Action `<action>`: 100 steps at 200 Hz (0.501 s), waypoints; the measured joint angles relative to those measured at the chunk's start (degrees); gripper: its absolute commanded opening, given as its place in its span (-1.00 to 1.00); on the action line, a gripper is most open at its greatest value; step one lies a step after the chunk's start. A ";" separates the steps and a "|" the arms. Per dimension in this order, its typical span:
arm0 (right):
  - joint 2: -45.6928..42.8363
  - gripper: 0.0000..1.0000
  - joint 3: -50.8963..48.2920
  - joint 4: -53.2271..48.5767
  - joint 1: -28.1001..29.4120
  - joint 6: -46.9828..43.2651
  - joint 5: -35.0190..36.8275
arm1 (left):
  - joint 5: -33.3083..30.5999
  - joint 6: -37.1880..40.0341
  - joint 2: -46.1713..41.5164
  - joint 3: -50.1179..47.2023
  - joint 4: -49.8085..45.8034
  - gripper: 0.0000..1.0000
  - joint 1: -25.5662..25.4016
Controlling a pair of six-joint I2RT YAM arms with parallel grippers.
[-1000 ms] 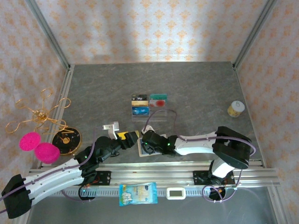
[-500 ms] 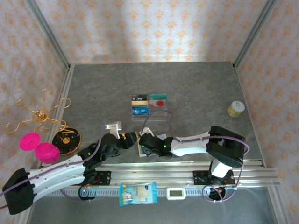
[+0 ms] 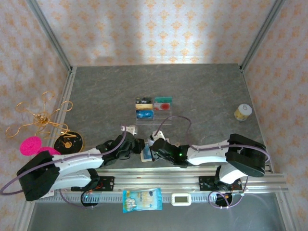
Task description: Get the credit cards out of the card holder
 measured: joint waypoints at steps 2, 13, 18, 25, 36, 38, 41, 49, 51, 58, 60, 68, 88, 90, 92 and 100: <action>-0.07 -0.75 -0.04 0.20 0.00 0.00 0.00 | 0.15 0.15 0.57 0.24 0.13 -0.74 -0.02; -0.83 -0.48 -0.63 1.05 0.00 1.03 0.00 | 1.42 0.85 3.39 1.62 0.66 -0.73 -0.15; -1.51 -0.41 -1.11 1.42 0.02 0.92 0.00 | 1.81 1.14 4.52 2.23 0.76 -0.72 -0.37; -2.93 -0.38 -2.05 1.75 0.02 1.53 0.31 | 2.47 1.62 6.32 3.32 0.76 -0.72 -0.66; -5.73 -0.37 -3.96 1.64 0.02 2.19 1.42 | 3.32 2.56 8.96 5.09 0.74 -0.72 -1.27; -6.38 -0.37 -4.33 1.60 0.02 2.32 1.60 | 3.48 2.67 9.44 5.49 0.74 -0.72 -1.36; -7.26 -0.37 -4.79 1.60 0.00 2.47 1.95 | 3.87 2.97 10.21 6.03 0.76 -0.72 -1.55; -9.64 -0.37 -5.81 1.60 0.02 2.91 2.84 | 4.68 3.43 12.04 7.48 0.76 -0.70 -2.05; -10.29 -0.37 -6.03 1.57 0.07 3.06 3.08 | 4.79 3.48 12.31 7.74 0.74 -0.69 -2.14; -12.61 -0.38 -6.73 1.44 0.11 3.52 3.98 | 5.53 4.04 13.70 8.87 0.76 -0.64 -2.60; -13.35 -0.38 -6.91 1.33 0.11 3.67 4.24 | 5.75 4.35 14.12 9.20 0.76 -0.63 -2.73; -15.91 -0.40 -7.43 1.09 0.11 4.20 5.16 | 6.34 4.81 15.37 10.27 0.76 -0.59 -3.19; -20.61 -0.42 -8.33 -1.09 0.11 5.66 7.41 | 8.11 5.84 18.80 13.05 0.79 -0.59 -3.98; -20.96 -0.42 -8.44 -1.38 0.11 5.86 7.61 | 8.35 5.92 19.28 13.42 0.76 -0.59 -4.04; -21.27 -0.43 -8.55 -1.64 0.11 5.95 7.80 | 8.59 5.99 19.69 13.75 0.74 -0.59 -4.11; -22.21 -0.44 -8.94 -2.75 0.11 6.56 8.46 | 9.35 6.05 21.42 14.88 0.76 -0.59 -4.20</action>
